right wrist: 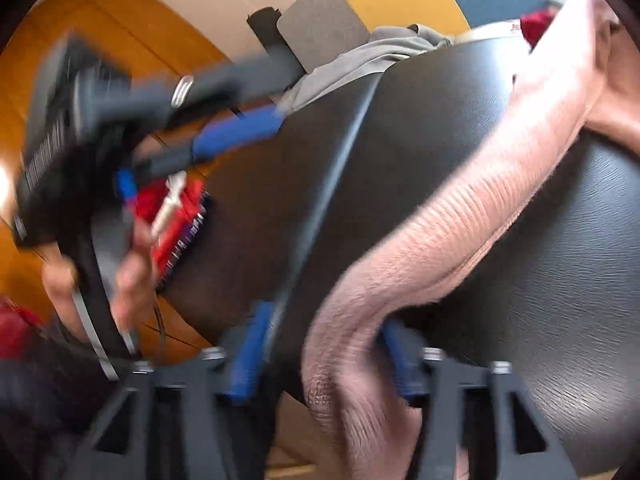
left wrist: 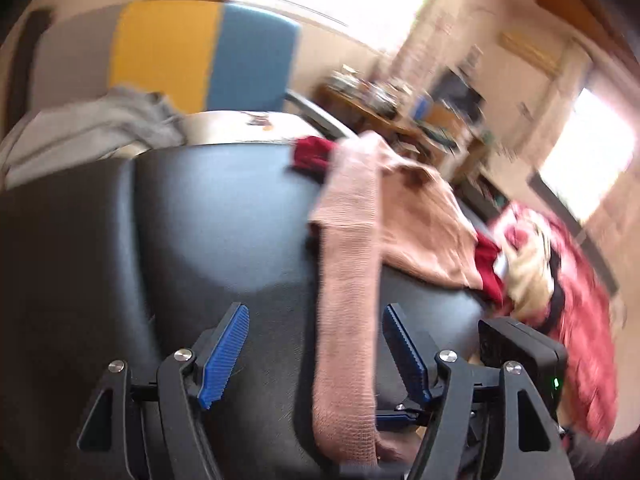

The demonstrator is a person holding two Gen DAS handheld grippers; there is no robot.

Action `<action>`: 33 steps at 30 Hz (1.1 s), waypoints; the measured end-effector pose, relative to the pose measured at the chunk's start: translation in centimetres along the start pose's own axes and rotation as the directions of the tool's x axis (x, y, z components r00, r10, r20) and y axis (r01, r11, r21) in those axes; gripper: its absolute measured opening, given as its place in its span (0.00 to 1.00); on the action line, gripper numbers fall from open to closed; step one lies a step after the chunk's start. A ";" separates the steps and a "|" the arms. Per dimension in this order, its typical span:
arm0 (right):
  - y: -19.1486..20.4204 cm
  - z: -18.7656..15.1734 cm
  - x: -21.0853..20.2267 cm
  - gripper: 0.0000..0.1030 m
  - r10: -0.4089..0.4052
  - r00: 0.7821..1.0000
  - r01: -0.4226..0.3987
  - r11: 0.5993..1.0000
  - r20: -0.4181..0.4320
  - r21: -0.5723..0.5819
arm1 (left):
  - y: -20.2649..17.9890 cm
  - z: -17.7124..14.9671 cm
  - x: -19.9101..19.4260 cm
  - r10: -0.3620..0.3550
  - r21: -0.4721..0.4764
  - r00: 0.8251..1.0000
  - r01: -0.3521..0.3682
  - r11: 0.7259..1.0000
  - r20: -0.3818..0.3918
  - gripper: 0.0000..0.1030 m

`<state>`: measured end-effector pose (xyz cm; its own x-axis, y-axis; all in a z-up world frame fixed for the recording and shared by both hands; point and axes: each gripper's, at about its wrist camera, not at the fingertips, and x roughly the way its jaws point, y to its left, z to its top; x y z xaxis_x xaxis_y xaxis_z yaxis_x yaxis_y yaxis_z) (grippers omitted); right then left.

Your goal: Fold clothes

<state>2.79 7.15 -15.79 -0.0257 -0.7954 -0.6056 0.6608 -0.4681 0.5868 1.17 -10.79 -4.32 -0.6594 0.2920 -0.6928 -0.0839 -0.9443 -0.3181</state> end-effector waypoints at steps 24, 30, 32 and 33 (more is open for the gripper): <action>-18.6 8.5 -21.6 0.06 -0.428 0.793 0.270 0.884 0.434 0.381 | 3.3 -0.1 10.8 -0.036 -0.177 0.996 0.021 0.984 -0.082 0.18; -26.1 15.3 -20.7 0.09 -0.495 0.725 0.144 0.789 0.479 0.597 | 4.3 -0.5 10.3 -0.064 -0.191 0.996 0.051 0.980 -0.065 0.19; -27.9 17.3 -19.4 0.19 -0.497 0.719 0.088 0.759 0.486 0.646 | 5.0 -0.6 10.6 -0.071 -0.208 0.995 0.055 0.977 -0.072 0.19; -28.8 18.3 -18.7 0.30 -0.497 0.716 0.059 0.742 0.490 0.667 | 5.4 -0.6 10.8 -0.074 -0.220 0.994 0.055 0.974 -0.079 0.19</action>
<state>-29.42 28.45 -11.52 -0.7147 -0.5252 -0.4619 -0.0116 -0.6514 0.7587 -5.98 -12.67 -13.93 -0.5905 0.3722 -0.7161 0.0458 -0.8704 -0.4902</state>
